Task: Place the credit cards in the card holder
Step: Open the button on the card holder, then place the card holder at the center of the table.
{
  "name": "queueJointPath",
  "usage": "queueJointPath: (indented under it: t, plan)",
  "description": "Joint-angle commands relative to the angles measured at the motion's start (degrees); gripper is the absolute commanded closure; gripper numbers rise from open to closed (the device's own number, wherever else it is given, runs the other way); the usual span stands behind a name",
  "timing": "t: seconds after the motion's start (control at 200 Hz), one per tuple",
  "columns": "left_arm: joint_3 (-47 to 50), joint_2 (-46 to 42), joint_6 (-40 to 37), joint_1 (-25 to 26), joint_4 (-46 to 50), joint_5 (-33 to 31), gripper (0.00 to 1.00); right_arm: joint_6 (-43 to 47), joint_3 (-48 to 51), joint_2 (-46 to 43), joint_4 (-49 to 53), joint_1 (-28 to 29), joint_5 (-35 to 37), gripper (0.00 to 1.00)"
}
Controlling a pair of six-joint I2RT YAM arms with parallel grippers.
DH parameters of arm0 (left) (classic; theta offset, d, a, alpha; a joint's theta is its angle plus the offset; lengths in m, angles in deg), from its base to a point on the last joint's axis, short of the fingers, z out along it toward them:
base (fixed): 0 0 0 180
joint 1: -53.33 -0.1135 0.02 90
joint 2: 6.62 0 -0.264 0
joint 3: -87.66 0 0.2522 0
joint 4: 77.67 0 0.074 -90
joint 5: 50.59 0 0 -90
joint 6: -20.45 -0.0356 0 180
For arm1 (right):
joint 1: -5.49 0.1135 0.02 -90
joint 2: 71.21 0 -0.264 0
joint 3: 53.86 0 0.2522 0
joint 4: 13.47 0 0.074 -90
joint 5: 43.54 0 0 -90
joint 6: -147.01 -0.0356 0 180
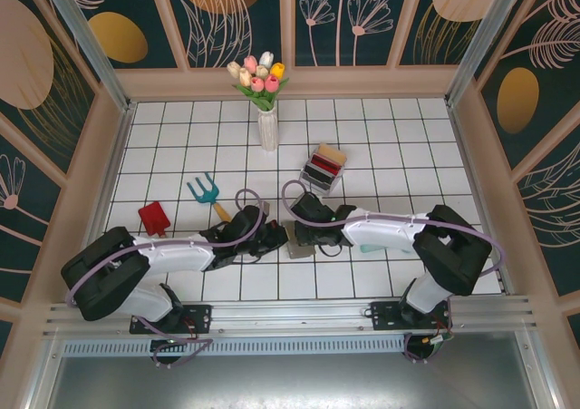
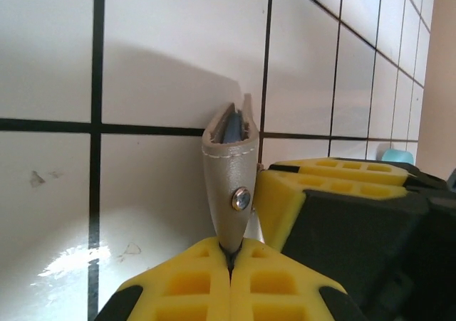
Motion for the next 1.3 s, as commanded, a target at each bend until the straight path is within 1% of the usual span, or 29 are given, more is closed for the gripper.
queueJointPath:
  t: [0.0,0.07,0.12,0.245,0.27,0.375,0.405,0.45,0.5,0.575,0.646,0.741,0.826,0.901,0.951,0.986,1.041,1.096,1.131,1.181,1.231,1.291]
  plan:
    - [-0.1,-3.3,-1.4,-1.2,2.0,-3.7,1.0,-1.2,2.6,1.1,13.2,-2.1,7.8,0.86]
    - [0.4,-3.8,-1.8,-1.4,2.2,-3.7,1.0,-1.4,2.9,-0.9,13.0,-3.3,8.1,0.87]
    - [0.3,-3.6,-2.2,-1.6,2.5,-3.2,1.0,-1.1,2.7,-2.5,12.4,-4.0,7.3,0.86]
    - [-0.7,-2.5,-4.0,-1.6,2.5,-1.2,1.0,-0.5,1.7,-8.0,8.5,-4.5,3.3,0.68]
    - [-1.1,-2.1,-4.2,-1.6,2.6,-0.8,1.0,-0.6,1.7,-9.3,7.5,-4.9,2.1,0.63]
    - [-2.2,-0.8,-5.2,-1.6,3.0,0.4,1.0,0.1,3.0,-12.1,1.9,-7.8,-6.6,0.51]
    - [-2.4,-0.4,-5.3,-1.6,2.9,0.7,1.0,-0.2,3.4,-12.6,0.4,-8.3,-7.3,0.47]
    - [-2.6,0.0,-5.4,-1.6,2.7,1.1,1.0,0.0,3.9,-12.8,-2.4,-8.6,-11.5,0.41]
    - [-2.9,0.4,-5.4,-1.6,2.4,1.6,1.0,0.3,3.8,-12.1,-4.8,-8.6,-14.8,0.39]
    - [-3.2,0.8,-5.5,-1.6,2.4,1.9,1.0,0.6,3.1,-9.9,-6.4,-8.5,-17.2,0.38]
    - [-3.0,0.6,-5.6,-1.6,2.5,2.2,1.0,1.6,1.9,-6.6,-5.9,-8.5,-17.1,0.38]
    - [-2.5,0.2,-5.6,-1.6,2.6,2.2,1.0,2.2,0.6,-2.1,-3.9,-8.6,-14.0,0.41]
    - [-2.3,0.0,-5.6,-1.6,3.0,2.0,1.0,3.0,-0.4,0.8,-1.8,-8.7,-11.7,0.49]
    - [-2.2,-0.4,-5.6,-1.6,3.4,1.5,1.0,2.6,-0.5,1.3,-0.6,-8.8,-10.2,0.64]
    - [-2.2,-0.7,-5.5,-1.6,4.0,1.0,1.0,2.3,0.0,0.5,-0.9,-8.9,-10.4,0.71]
    - [-2.2,-0.8,-5.6,-1.6,4.4,0.5,1.0,2.0,0.5,-0.5,-1.1,-8.9,-10.4,0.8]
    - [-2.4,-0.9,-5.8,-1.6,6.0,-0.6,0.88,1.4,1.2,-2.3,-1.5,-9.1,-10.9,0.89]
    - [-3.1,-1.0,-6.0,-1.6,8.6,-2.0,0.74,0.7,1.8,-4.4,-1.7,-9.1,-11.4,0.97]
    - [-3.7,-0.9,-6.2,-1.6,10.7,-3.1,0.65,0.1,2.3,-5.9,-2.1,-9.1,-11.7,0.98]
    - [-4.8,-0.9,-6.6,-1.6,13.3,-4.3,0.59,-0.8,3.2,-8.5,-3.0,-9.3,-12.5,0.98]
    - [-5.8,-0.9,-7.1,-1.6,15.3,-4.9,0.47,-1.6,4.3,-10.8,-4.6,-9.6,-14.2,0.98]
    - [-7.1,-1.1,-8.0,-1.6,16.3,-4.7,0.41,-2.4,5.6,-13.1,-6.8,-10.1,-16.9,0.98]
